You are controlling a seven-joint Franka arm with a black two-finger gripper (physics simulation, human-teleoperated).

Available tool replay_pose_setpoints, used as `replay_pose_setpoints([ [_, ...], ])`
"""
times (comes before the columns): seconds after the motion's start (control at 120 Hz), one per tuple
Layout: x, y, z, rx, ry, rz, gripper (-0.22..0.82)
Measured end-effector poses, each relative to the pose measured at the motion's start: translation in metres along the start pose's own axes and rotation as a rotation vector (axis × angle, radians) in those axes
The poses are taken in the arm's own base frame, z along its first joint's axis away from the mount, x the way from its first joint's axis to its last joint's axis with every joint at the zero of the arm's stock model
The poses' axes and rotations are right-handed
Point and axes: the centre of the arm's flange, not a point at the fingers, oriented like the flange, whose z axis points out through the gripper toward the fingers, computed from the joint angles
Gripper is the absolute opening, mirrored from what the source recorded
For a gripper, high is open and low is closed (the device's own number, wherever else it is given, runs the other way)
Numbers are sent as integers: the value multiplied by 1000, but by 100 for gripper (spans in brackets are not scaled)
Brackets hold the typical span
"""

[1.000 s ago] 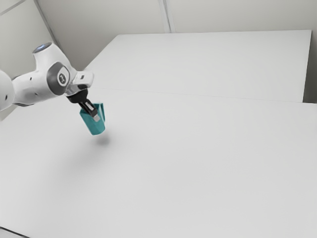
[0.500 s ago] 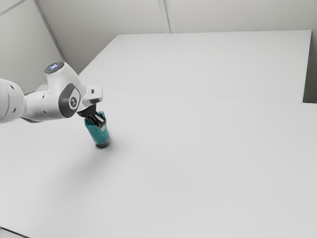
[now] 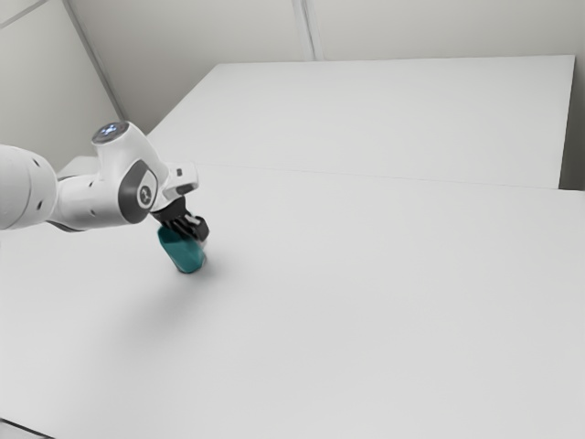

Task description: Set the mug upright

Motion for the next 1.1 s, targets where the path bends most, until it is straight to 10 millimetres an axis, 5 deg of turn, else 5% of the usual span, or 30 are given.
replay_pose_setpoints([
  [0.1,1,0,-9,-3,11,-12,37],
  [0.233,6,-7,-46,-15,20,-31,48],
  [0.533,84,-20,-152,-35,-19,-13,57],
  [0.717,113,9,-211,-37,-55,55,59],
  [0.842,109,9,-228,-31,-96,48,60],
  [1.1,100,8,-227,-39,-164,26,60],
])
